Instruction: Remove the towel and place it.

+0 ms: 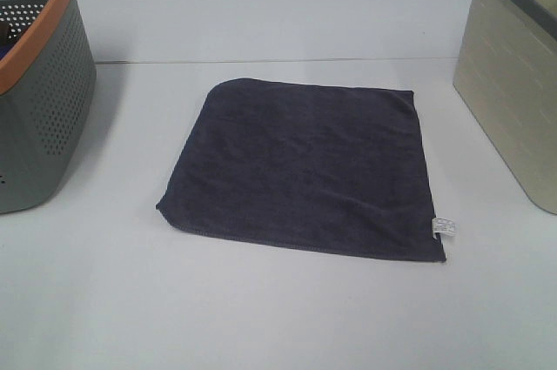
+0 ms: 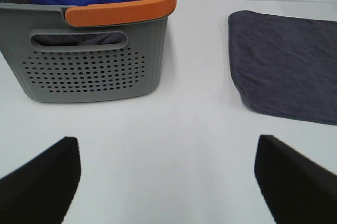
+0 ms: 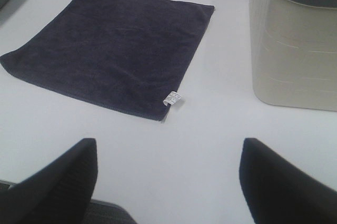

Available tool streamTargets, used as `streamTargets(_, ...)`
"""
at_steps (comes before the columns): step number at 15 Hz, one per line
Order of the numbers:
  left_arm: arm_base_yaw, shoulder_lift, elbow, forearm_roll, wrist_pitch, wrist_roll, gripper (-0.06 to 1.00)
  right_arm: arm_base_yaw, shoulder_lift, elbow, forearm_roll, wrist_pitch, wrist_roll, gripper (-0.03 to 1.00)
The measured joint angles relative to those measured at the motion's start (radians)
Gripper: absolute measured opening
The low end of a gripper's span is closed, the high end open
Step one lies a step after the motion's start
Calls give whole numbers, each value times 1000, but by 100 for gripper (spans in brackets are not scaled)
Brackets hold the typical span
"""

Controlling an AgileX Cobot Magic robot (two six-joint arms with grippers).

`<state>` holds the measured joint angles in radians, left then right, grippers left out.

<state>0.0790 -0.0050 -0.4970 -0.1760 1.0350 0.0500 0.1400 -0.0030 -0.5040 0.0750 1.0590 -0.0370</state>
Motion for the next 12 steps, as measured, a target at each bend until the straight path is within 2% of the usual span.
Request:
streamTargets(6,0,0,0,0,0,0,84,0,0,0,0,0,0,74)
streamTargets(8,-87,0,0,2,0,0,84,0,0,0,0,0,0,74)
streamTargets(12,-109,0,0,3,0,0,84,0,0,0,0,0,0,74)
